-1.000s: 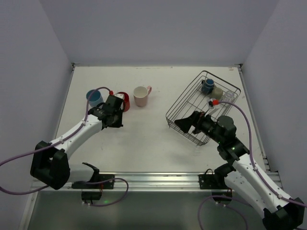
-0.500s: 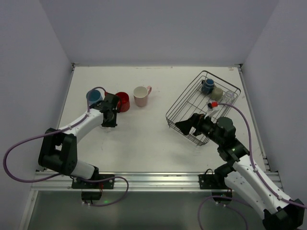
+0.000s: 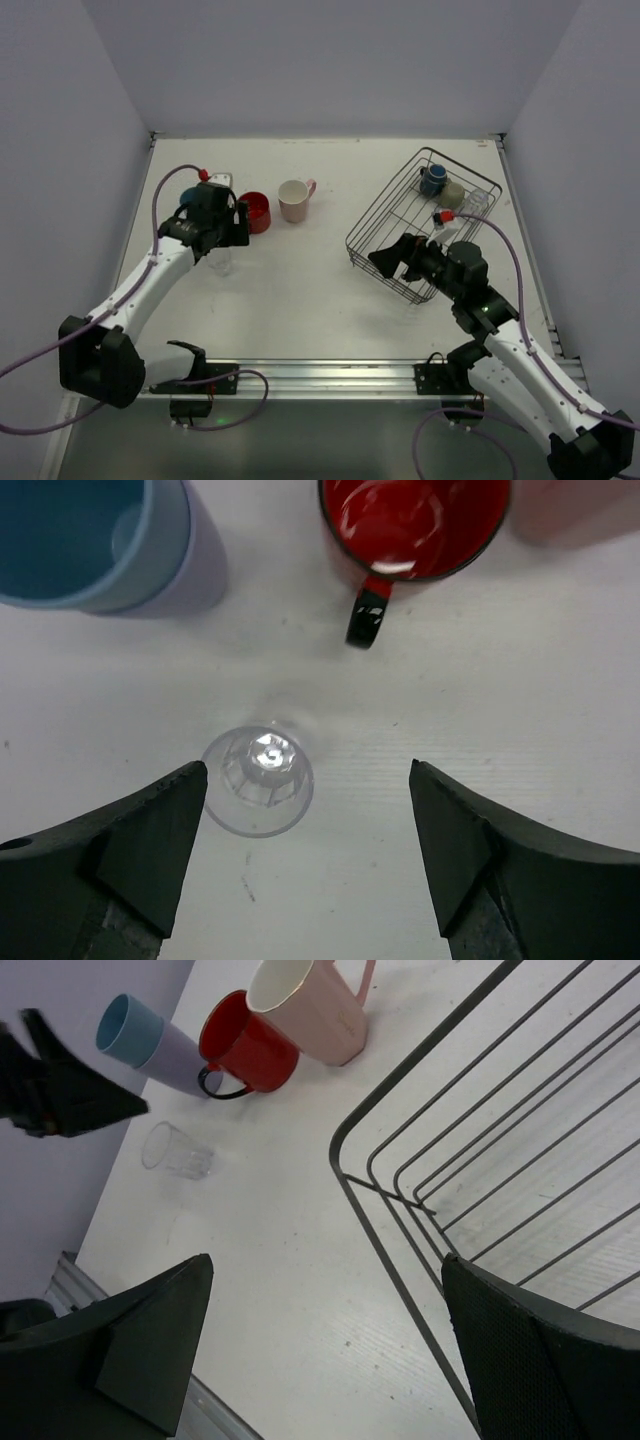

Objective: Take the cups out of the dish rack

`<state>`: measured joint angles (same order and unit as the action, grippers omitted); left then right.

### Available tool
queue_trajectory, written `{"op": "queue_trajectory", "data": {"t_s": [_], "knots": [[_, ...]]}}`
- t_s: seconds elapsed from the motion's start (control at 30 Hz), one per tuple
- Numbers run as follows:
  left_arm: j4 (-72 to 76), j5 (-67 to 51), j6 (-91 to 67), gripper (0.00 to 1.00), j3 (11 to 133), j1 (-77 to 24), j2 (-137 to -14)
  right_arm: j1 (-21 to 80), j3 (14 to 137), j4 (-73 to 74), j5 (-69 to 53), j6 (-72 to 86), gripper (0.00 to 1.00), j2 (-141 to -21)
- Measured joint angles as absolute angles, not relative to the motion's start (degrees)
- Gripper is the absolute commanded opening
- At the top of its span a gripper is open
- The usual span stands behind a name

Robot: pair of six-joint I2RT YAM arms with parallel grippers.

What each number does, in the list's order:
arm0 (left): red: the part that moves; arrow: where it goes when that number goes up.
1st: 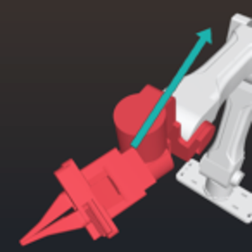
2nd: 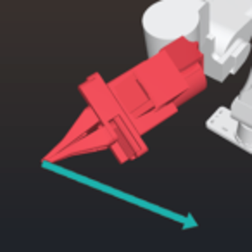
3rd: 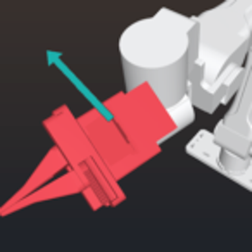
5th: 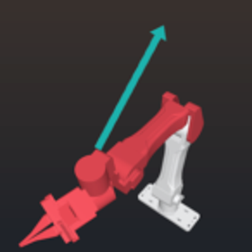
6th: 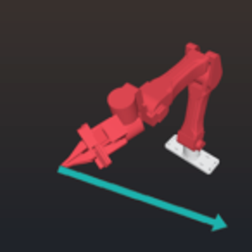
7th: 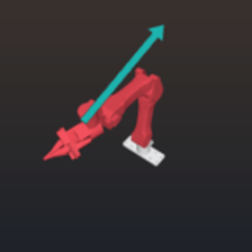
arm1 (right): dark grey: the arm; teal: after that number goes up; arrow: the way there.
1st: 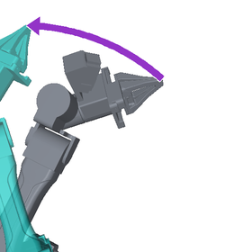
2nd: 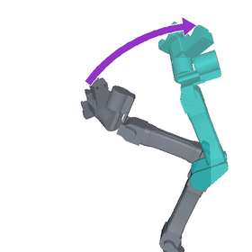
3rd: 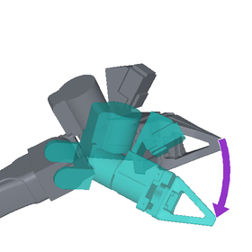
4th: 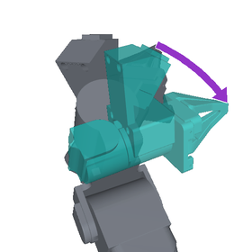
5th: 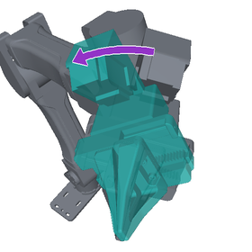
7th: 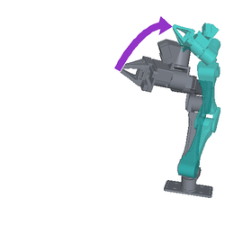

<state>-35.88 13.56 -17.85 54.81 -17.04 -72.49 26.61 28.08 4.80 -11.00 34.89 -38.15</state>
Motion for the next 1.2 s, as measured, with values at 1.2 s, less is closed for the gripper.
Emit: {"op": "queue_trajectory", "data": {"t_s": [1.2], "knots": [[-11.51,-14.06,-13.82,0.91,39.05,-31.83,-34.92,2.72,83.07,16.93,14.15,26.7,0.78,-104.44]]}}
